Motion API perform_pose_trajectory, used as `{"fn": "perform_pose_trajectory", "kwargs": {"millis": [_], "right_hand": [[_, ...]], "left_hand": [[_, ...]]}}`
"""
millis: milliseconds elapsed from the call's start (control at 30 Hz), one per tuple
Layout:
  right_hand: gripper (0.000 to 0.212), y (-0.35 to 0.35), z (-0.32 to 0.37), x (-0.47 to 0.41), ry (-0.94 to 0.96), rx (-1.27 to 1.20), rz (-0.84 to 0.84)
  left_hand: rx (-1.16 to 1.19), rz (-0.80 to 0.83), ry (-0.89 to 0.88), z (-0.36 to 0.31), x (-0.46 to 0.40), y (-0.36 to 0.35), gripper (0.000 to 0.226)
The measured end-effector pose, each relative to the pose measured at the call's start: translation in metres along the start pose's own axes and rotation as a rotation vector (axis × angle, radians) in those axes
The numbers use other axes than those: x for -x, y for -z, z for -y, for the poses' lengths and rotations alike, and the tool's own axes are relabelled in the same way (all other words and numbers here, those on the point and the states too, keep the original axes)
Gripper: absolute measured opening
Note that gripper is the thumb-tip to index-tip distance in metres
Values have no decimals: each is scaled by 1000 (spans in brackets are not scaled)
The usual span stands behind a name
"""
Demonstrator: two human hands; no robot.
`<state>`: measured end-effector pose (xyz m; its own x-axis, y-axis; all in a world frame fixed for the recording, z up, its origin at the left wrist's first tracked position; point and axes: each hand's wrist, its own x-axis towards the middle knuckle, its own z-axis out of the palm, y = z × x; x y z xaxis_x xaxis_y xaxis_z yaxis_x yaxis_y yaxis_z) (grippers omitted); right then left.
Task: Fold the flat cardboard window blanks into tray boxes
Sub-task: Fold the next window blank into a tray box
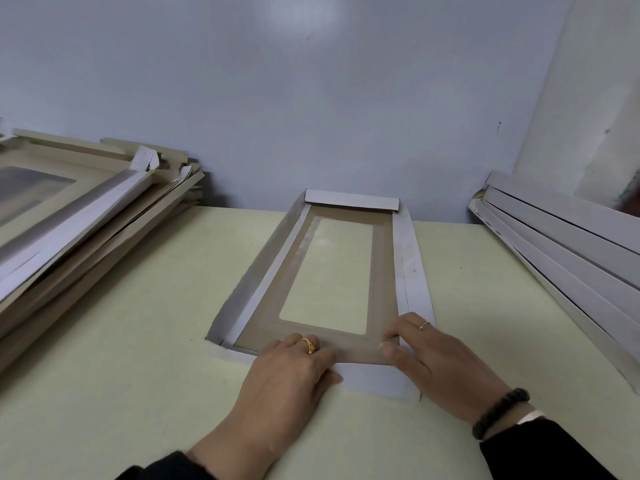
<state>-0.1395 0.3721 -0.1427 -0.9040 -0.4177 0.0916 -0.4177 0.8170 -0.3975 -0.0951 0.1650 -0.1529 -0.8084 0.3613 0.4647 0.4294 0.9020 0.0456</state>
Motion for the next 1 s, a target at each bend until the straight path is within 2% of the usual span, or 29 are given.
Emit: {"fn": "perform_pose_trajectory", "kwargs": {"millis": [167,300,467,567,700,867,1000], "right_hand": [[48,0,1,0,-6,25,-25],[49,-1,1,2,49,111,-26],[58,-3,-5,7,207,133,-89],[54,-3,-2,10,300,163,-232],[41,-6,3,13,378,234,-339],[34,-11,4,11,401,416,-398],[40,-3,-12,8,269,467,-469]], "left_hand": [[6,-2,9,0,0,1,10],[11,1,7,-1,-1,1,11],[21,23,12,0,-1,-1,24],[29,29,28,-2,0,1,15],[32,54,25,-3,-1,1,28],[12,29,-10,2,-1,4,27],[-2,46,44,20,1,8,28]]}}
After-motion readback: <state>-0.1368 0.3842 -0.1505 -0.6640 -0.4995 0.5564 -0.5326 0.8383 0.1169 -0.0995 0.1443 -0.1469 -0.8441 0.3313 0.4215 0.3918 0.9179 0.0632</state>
